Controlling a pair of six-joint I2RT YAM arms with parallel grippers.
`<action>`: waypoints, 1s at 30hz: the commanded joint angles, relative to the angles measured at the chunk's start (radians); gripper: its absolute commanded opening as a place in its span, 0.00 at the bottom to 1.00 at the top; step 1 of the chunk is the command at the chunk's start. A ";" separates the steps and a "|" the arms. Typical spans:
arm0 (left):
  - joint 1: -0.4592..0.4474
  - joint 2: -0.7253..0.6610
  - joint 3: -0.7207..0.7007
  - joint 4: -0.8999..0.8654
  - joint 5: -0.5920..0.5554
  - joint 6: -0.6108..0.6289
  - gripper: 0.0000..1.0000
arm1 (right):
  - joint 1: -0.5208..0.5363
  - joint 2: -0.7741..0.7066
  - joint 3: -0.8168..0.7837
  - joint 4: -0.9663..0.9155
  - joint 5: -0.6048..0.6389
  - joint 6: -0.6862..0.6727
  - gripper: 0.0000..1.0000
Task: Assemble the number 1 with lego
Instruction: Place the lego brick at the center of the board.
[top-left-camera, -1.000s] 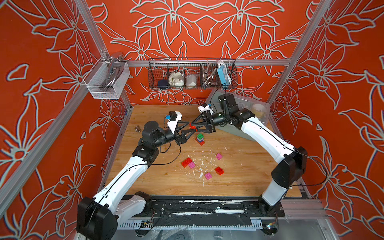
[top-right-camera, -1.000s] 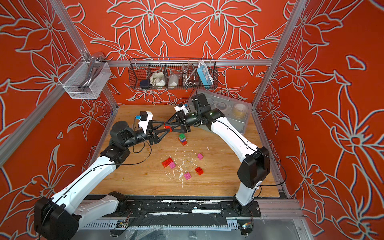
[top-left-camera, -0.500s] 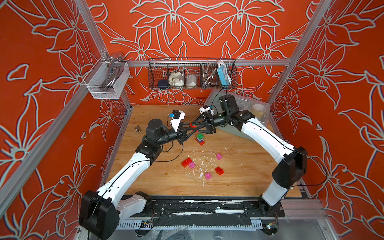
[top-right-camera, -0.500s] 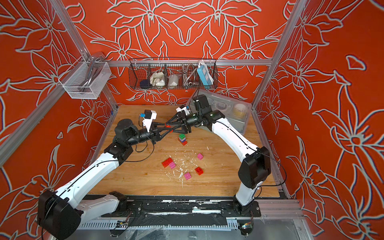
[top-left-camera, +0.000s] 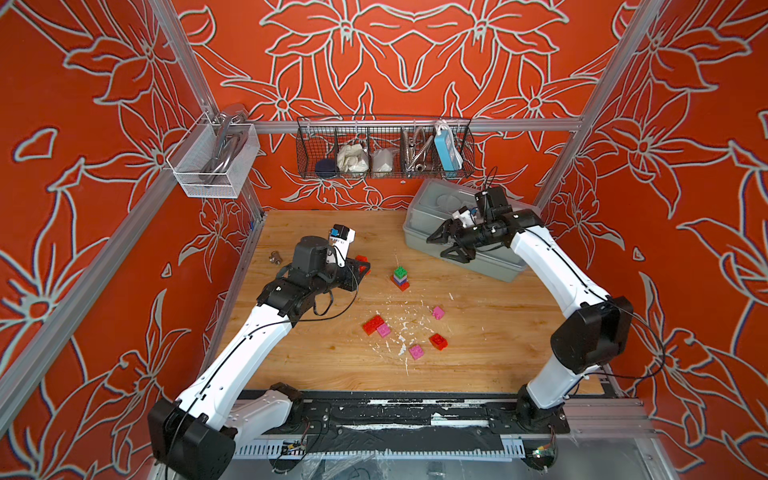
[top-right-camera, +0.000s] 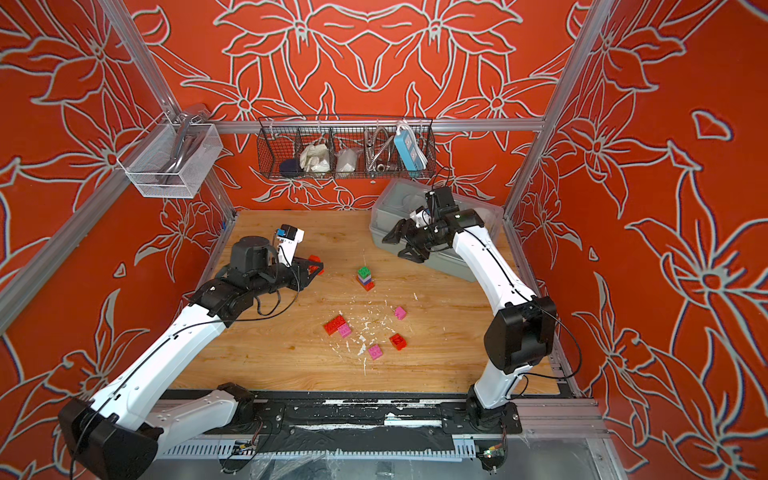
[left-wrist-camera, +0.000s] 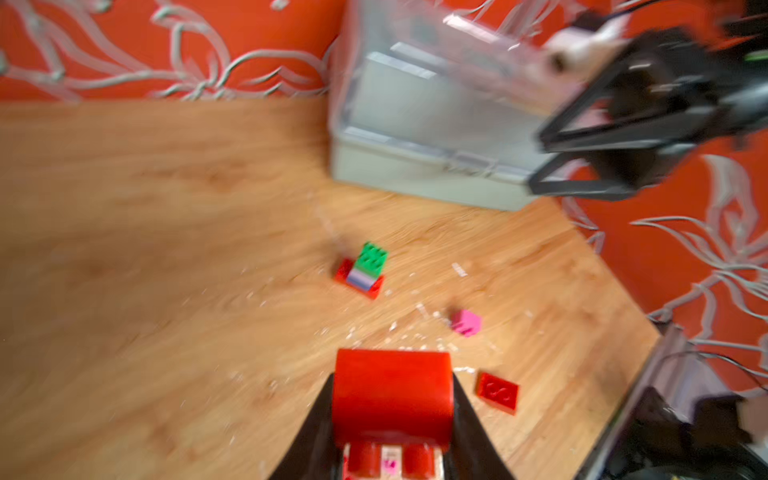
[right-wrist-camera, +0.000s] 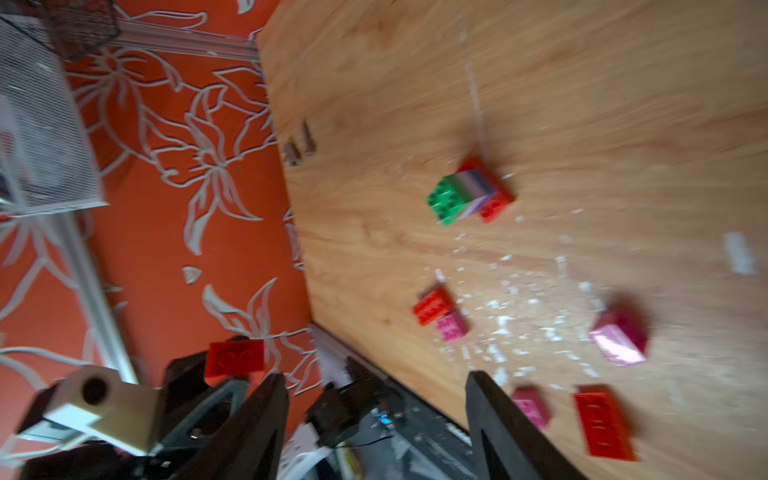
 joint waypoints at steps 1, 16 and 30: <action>0.001 0.105 0.036 -0.265 -0.166 -0.062 0.08 | 0.018 0.004 0.067 -0.218 0.240 -0.267 0.71; 0.002 0.638 0.204 -0.431 -0.056 -0.052 0.03 | 0.020 -0.055 -0.041 -0.240 0.365 -0.459 0.71; 0.002 0.824 0.333 -0.508 -0.086 0.027 0.29 | 0.118 -0.070 -0.125 -0.107 0.238 -0.748 0.66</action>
